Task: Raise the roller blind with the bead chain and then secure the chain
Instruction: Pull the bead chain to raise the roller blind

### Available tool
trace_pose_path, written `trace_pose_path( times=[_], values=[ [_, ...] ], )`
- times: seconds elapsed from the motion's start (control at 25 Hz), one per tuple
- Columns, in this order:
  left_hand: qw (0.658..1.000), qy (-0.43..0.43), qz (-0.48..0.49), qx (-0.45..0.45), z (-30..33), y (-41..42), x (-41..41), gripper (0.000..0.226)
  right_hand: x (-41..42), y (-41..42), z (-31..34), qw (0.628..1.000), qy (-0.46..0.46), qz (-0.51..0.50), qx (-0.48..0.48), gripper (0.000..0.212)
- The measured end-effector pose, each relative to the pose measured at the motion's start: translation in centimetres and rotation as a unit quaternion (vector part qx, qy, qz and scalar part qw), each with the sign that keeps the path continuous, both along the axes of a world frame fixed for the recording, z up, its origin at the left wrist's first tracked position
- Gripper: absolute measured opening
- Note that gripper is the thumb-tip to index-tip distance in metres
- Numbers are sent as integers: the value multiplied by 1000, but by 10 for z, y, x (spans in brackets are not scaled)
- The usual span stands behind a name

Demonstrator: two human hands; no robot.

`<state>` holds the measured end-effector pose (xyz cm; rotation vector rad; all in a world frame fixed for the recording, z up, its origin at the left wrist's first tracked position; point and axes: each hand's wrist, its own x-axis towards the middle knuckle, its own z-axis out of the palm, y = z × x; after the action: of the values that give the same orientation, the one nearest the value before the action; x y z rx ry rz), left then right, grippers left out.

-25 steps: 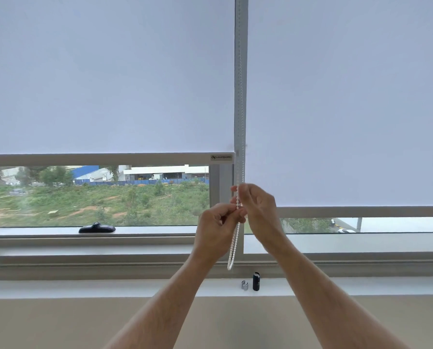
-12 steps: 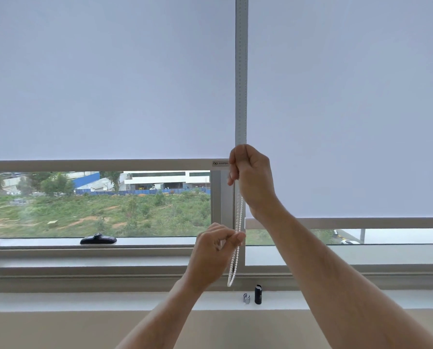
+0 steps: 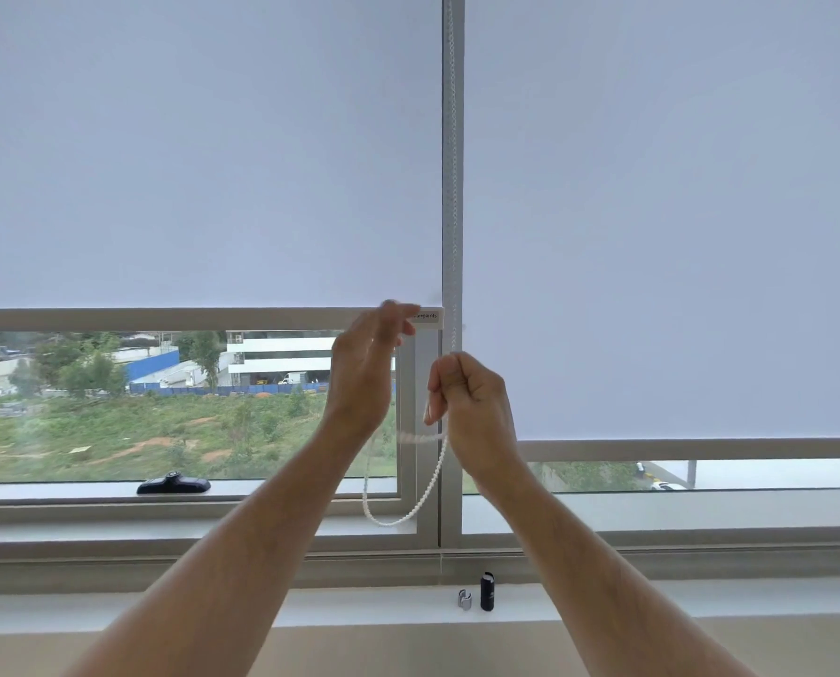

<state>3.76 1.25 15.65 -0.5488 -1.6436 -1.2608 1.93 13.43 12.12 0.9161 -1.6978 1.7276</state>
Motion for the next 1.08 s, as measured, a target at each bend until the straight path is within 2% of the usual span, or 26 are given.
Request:
trace_pose_path(
  times=[0.08, 0.16, 0.24, 0.36, 0.52, 0.6, 0.68, 0.72, 0.8, 0.92, 1.08],
  values=[
    [999, -52, -9, -7, 21, 7, -1, 42, 3, -2, -7, 1000, 0, 6, -3, 39],
    [998, -51, -19, -9, 38, 14, 0, 26, 5, -3, -16, 1000, 3, 4, -8, 39],
    [999, -34, -31, -4, 48, 19, 2, 20, 7, -3, -25, 1000, 0, 3, -3, 40],
    [997, -42, -57, -16, 51, 22, 3, 21, 7, 0, -34, 1000, -5, 12, 16, 40],
    [997, -59, -43, -32, 42, 15, 0, 20, 0, 14, -33, 994, -28, 80, 61, 37],
    [997, -58, -45, -22, 41, 14, 0, 18, -2, 23, -24, 996, -21, 68, 56, 50],
    [998, -49, -45, -23, 40, 14, 0, 18, -4, 31, -9, 999, -5, 39, 32, 72],
    [998, -45, -41, -29, 37, 14, 0, 19, -5, 34, 0, 999, -3, 41, 14, 74],
    [998, -43, -33, -42, 30, 15, -1, 20, -7, 41, 17, 994, -11, 96, -42, 64],
    [997, -48, -23, -48, 15, 18, -2, 21, -8, 52, 45, 977, -52, 193, -70, 66],
    [996, -56, -27, -64, -5, 22, -4, 24, -4, 44, 78, 993, -42, 110, 0, 53]
  ],
)
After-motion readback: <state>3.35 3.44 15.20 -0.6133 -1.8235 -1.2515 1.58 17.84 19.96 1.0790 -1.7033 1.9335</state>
